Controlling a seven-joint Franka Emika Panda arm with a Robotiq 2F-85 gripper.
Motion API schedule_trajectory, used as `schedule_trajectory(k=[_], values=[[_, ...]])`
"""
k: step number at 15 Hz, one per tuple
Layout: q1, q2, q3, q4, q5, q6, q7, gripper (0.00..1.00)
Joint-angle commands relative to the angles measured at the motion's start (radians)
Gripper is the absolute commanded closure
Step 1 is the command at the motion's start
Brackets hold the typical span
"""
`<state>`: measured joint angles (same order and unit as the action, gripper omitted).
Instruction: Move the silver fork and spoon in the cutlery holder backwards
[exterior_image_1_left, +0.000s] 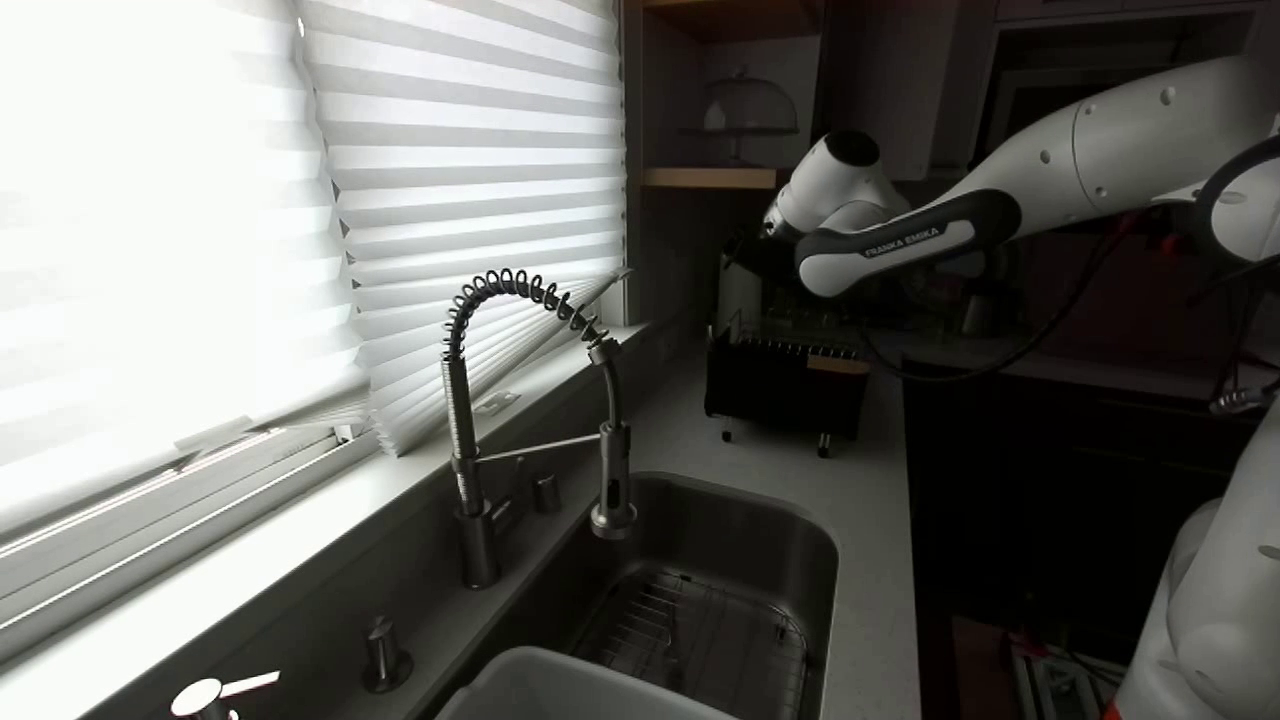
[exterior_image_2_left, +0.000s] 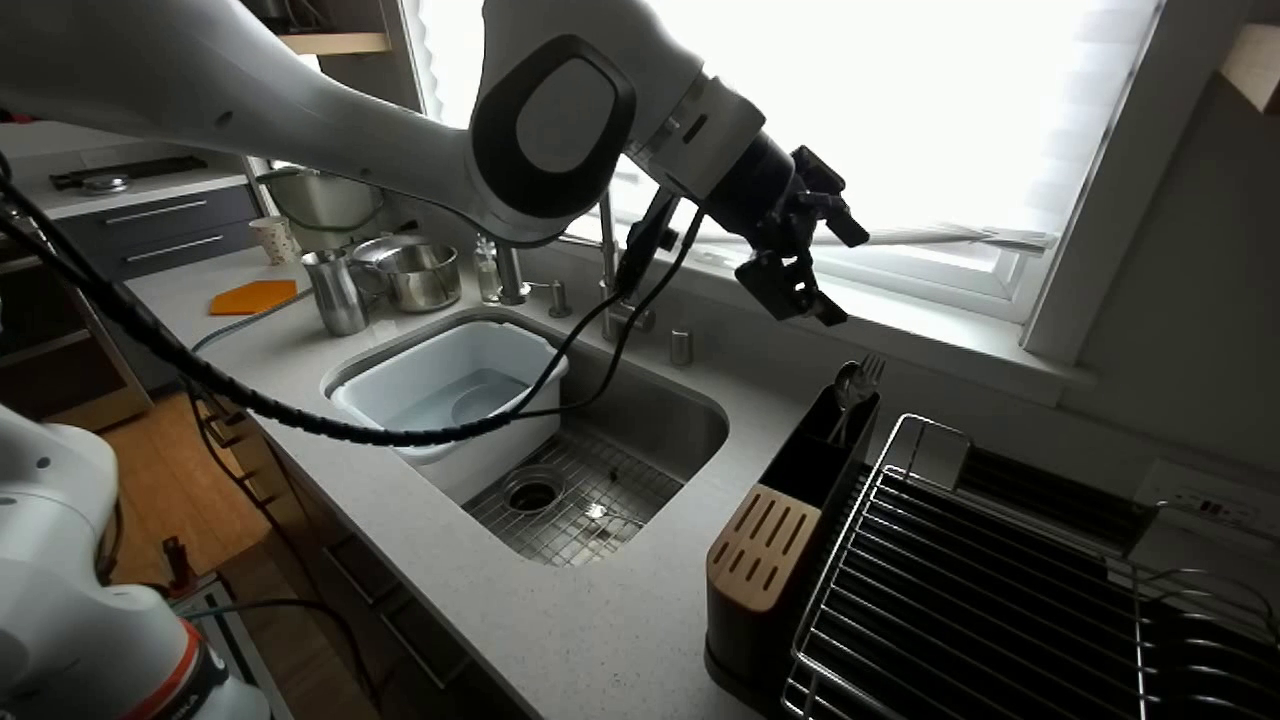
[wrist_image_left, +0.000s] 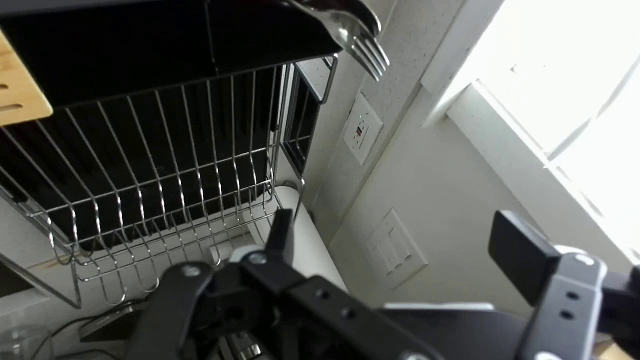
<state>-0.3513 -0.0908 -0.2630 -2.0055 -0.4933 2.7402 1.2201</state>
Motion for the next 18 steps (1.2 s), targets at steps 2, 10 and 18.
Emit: schedule_trajectory(k=[2, 10, 18], values=[[0.027, -0.081, -0.008, -0.057, 0.07, -0.087, -0.253, 0.0], [0.007, -0.156, 0.021, -0.069, 0.08, -0.254, -0.505, 0.0], [-0.014, -0.181, 0.04, -0.078, 0.058, -0.294, -0.579, 0.0]])
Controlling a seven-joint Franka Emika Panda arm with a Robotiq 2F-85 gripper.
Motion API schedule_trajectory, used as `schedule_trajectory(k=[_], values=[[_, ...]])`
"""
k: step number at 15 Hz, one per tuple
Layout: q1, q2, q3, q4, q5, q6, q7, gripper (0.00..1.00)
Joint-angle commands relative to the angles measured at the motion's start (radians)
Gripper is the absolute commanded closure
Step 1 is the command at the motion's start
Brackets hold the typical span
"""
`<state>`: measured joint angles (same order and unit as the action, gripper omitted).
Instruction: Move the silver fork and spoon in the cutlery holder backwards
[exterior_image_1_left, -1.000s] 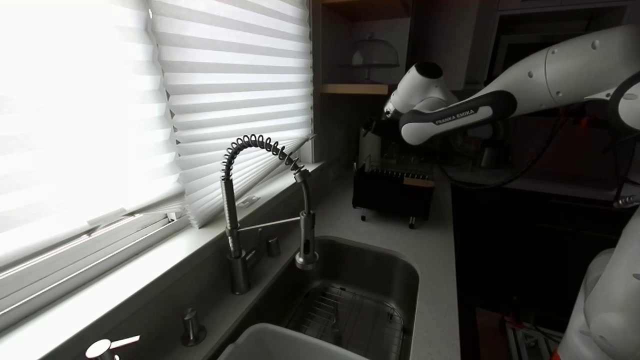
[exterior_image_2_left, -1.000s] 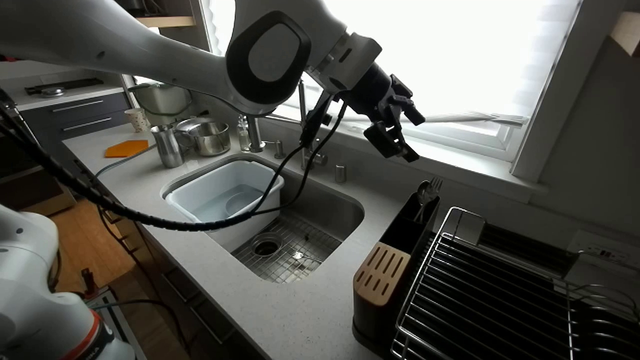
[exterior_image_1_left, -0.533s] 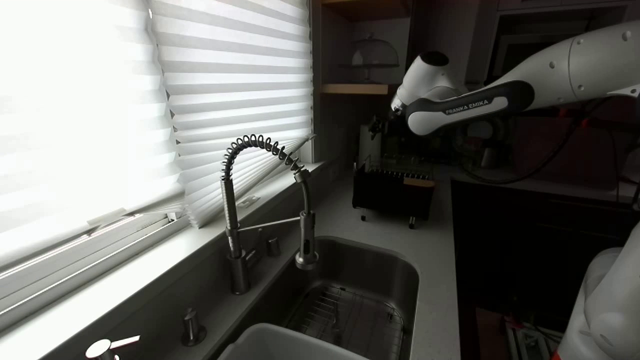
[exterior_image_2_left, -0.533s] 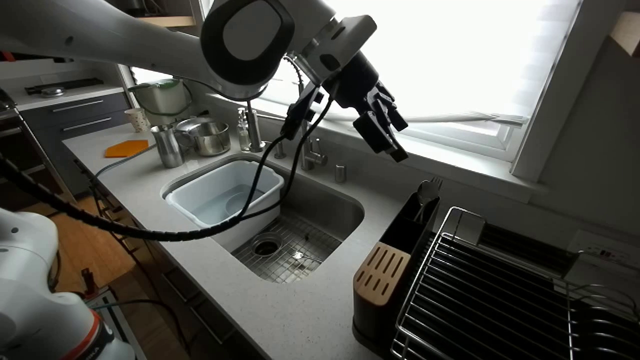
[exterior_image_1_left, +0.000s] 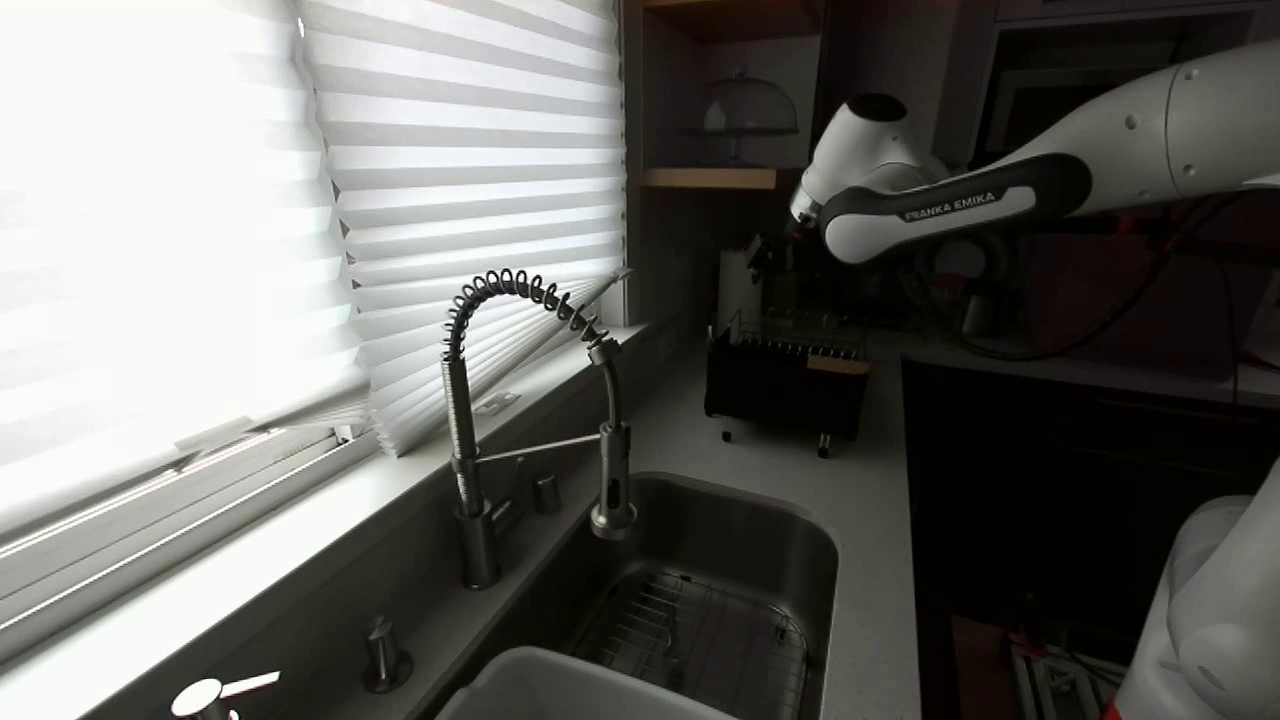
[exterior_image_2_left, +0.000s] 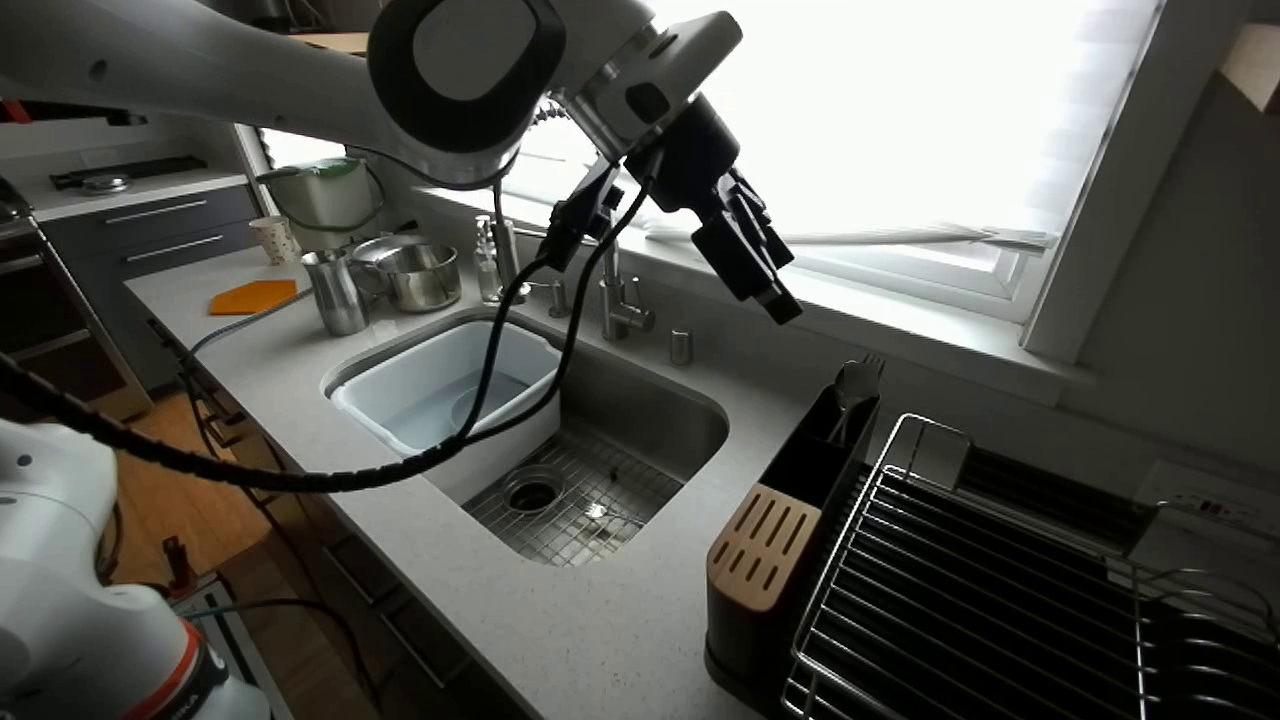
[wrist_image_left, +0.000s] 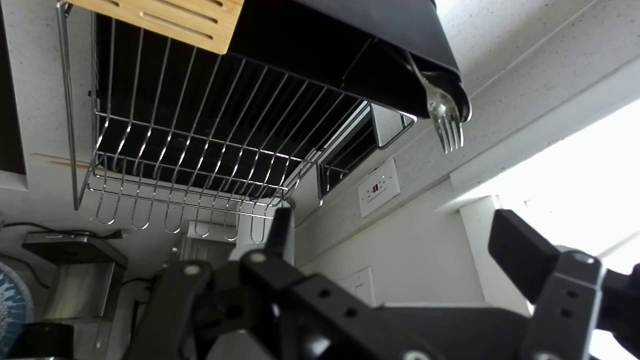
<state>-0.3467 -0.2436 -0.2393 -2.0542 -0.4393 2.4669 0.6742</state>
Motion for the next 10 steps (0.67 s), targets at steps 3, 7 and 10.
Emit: schedule_trajectory(k=[3, 7, 10], values=[[-0.023, 0.001, 0.021, 0.001, 0.009, -0.001, -0.026, 0.0], [-0.024, 0.0, 0.022, 0.0, 0.009, -0.001, -0.033, 0.0], [-0.025, 0.0, 0.022, -0.001, 0.009, -0.001, -0.034, 0.0]])
